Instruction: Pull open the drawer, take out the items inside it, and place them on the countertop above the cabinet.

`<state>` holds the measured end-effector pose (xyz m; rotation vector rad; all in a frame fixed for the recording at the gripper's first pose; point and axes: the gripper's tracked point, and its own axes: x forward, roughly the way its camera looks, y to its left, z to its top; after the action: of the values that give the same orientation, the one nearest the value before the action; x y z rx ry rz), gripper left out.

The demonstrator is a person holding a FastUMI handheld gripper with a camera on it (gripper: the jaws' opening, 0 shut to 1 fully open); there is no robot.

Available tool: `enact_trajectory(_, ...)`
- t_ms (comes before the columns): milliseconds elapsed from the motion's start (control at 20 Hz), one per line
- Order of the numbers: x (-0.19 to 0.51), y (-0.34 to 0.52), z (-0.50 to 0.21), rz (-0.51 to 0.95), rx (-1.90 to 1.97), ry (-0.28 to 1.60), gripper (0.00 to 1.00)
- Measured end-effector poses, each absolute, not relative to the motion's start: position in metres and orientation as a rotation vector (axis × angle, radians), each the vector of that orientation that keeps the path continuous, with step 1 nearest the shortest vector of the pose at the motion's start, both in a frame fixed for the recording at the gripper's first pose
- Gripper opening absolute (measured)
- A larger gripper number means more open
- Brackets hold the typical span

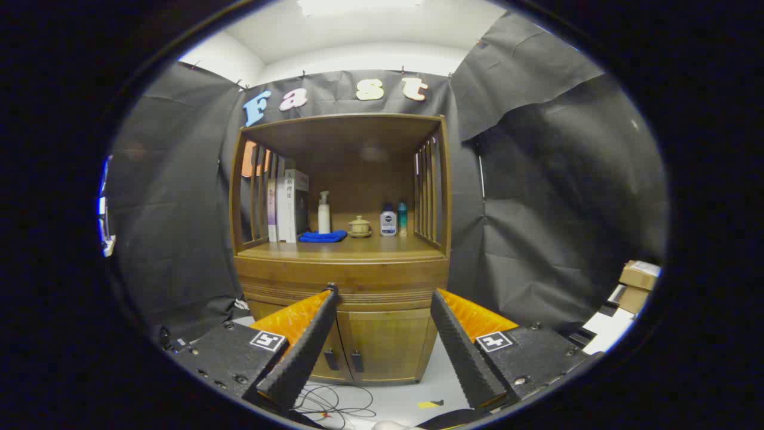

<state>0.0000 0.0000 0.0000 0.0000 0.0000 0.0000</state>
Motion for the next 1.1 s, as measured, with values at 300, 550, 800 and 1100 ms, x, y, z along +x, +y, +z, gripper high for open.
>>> enact_trajectory(300,-0.002,0.002,0.004,-0.002,-0.008,-0.008,1.0)
enact_trajectory(550,-0.001,0.004,0.005,0.002,-0.014,-0.004,1.0)
enact_trajectory(800,0.016,0.011,0.008,0.005,-0.023,-0.004,1.0)
enact_trajectory(1100,0.071,0.046,0.0,0.046,-0.017,0.009,1.0)
